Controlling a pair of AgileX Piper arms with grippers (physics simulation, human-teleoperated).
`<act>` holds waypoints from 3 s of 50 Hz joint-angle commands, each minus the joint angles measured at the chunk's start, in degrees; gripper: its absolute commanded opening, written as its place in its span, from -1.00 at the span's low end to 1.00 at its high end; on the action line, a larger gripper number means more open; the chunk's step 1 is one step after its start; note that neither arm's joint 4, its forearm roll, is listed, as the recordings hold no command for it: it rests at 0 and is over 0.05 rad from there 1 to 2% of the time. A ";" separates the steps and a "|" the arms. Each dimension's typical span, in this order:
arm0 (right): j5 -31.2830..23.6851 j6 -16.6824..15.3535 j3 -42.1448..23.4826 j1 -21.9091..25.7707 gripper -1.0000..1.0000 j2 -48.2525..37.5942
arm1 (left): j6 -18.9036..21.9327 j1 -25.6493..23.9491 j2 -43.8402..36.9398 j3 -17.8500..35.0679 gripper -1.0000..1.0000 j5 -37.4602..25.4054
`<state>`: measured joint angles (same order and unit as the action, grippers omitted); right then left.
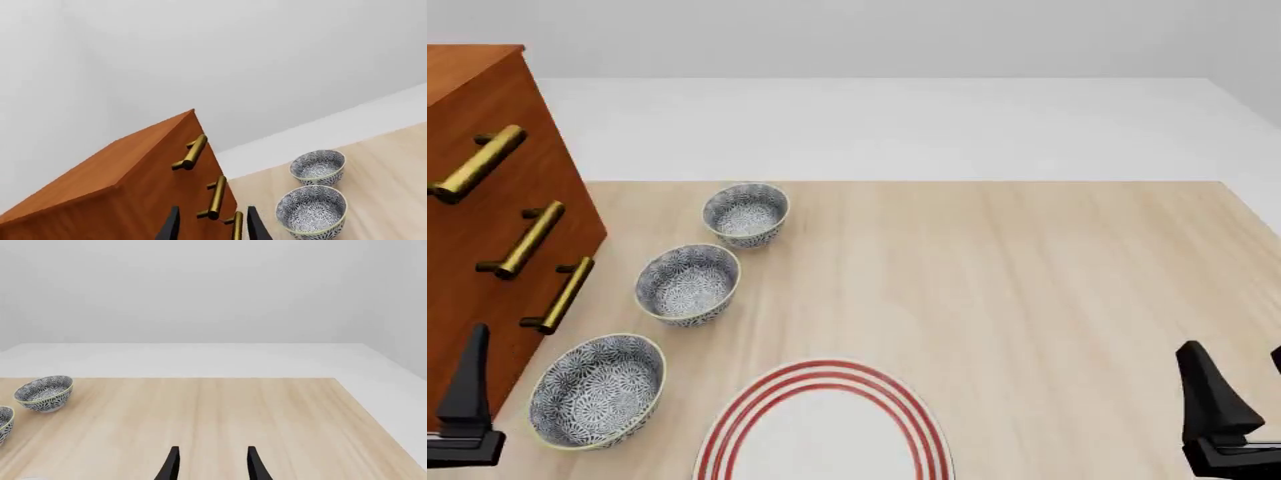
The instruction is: Open the top drawer of the cabinet.
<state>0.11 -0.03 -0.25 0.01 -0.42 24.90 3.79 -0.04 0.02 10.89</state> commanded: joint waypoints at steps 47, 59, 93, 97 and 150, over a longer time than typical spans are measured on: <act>0.00 0.01 0.00 0.00 1.00 0.00 | 27.36 -1.20 -1.32 -0.01 1.00 6.61; 0.00 0.00 0.00 0.00 1.00 0.00 | 34.19 -2.27 -4.20 -0.02 1.00 9.69; 0.00 -0.01 0.00 0.00 1.00 0.00 | 43.66 -0.65 -33.39 -0.02 1.00 37.71; 0.00 0.00 0.00 0.01 1.00 0.00 | 44.33 -0.39 -35.30 -0.01 1.00 39.76; 0.00 0.00 0.00 0.01 1.00 0.01 | 50.57 0.05 -48.89 0.20 1.00 52.25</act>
<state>0.11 -0.03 -0.25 0.02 -0.42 74.50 3.95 -46.97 0.09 61.08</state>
